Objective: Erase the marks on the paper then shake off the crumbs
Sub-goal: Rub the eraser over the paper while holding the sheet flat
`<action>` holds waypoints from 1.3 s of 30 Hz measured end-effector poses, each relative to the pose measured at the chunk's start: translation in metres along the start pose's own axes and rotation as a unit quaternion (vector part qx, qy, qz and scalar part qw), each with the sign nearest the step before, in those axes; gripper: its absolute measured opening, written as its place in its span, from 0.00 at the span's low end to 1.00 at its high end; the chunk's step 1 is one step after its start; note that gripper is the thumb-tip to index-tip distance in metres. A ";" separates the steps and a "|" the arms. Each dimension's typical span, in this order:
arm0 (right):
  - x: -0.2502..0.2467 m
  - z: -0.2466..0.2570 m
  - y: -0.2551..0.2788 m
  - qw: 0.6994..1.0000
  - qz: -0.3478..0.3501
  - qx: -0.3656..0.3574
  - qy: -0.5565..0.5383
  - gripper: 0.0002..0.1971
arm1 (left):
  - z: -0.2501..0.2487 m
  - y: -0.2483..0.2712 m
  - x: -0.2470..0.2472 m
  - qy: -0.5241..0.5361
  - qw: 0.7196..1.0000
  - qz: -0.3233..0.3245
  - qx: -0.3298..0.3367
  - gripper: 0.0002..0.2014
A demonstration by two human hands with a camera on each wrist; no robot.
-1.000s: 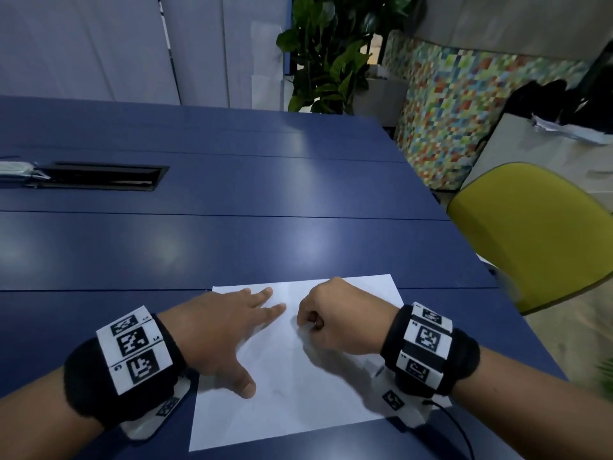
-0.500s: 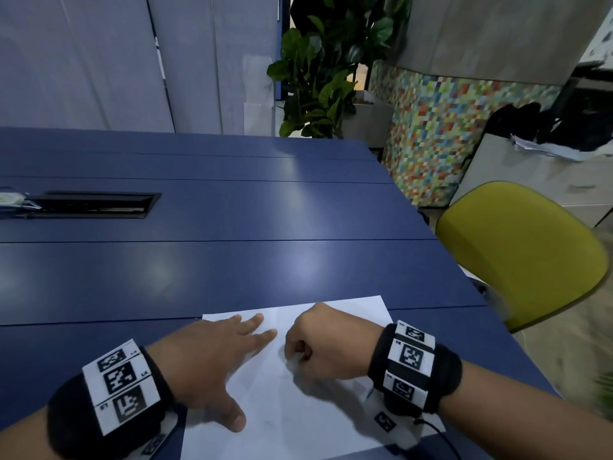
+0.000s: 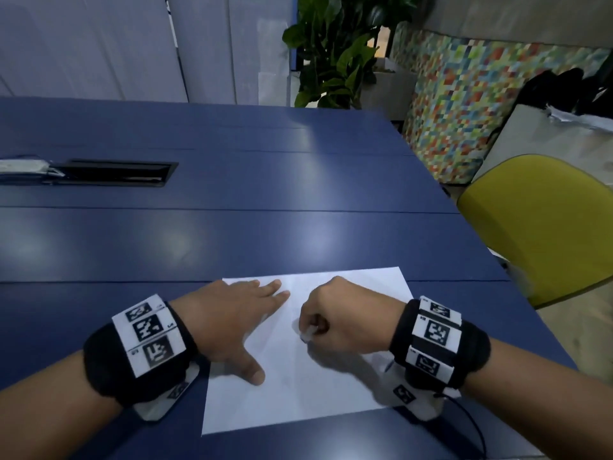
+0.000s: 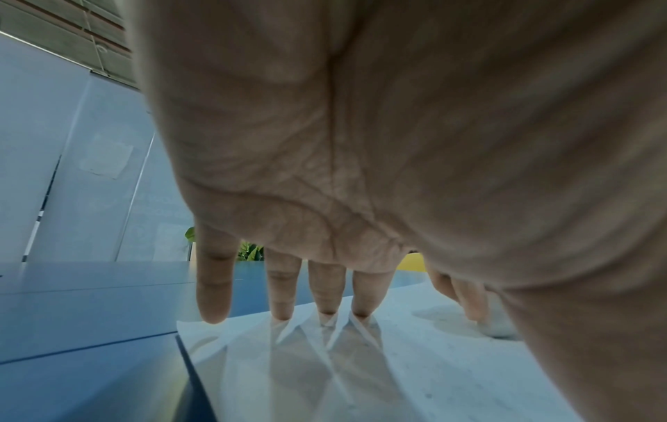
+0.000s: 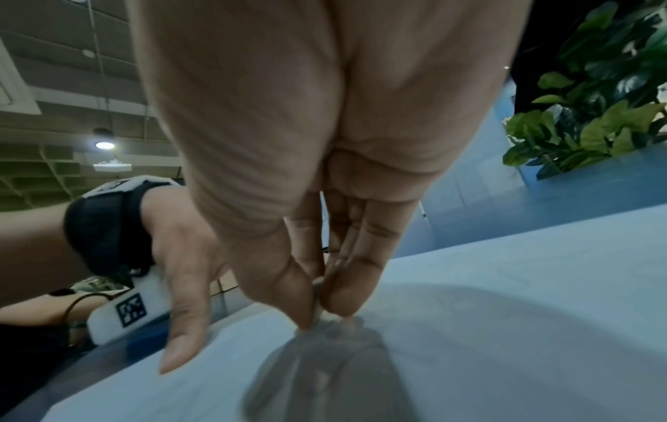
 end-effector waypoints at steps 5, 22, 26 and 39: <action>-0.013 -0.013 -0.006 0.999 -0.028 0.032 -0.001 0.10 | 0.003 -0.006 0.007 -0.024 1.000 0.015 0.002 0.69; 0.000 -0.003 0.001 1.000 0.014 0.011 0.007 0.08 | 0.011 -0.015 0.020 -0.055 0.998 0.019 0.006 0.73; -0.014 -0.019 -0.004 0.998 -0.029 0.046 0.013 0.11 | 0.011 -0.015 0.019 -0.063 0.998 0.014 0.008 0.73; 0.010 0.003 0.000 0.999 0.023 -0.007 0.027 0.08 | 0.009 -0.014 0.019 -0.047 0.999 0.005 0.011 0.73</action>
Point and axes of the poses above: each hand's wrist, its own y-axis away from the middle knuckle, its own x-axis out of the palm, z = x × y, the point moved 9 cm from there along -y, towards the middle knuckle, and after that the axes turned 10 degrees about -y, right-handed, at the moved point
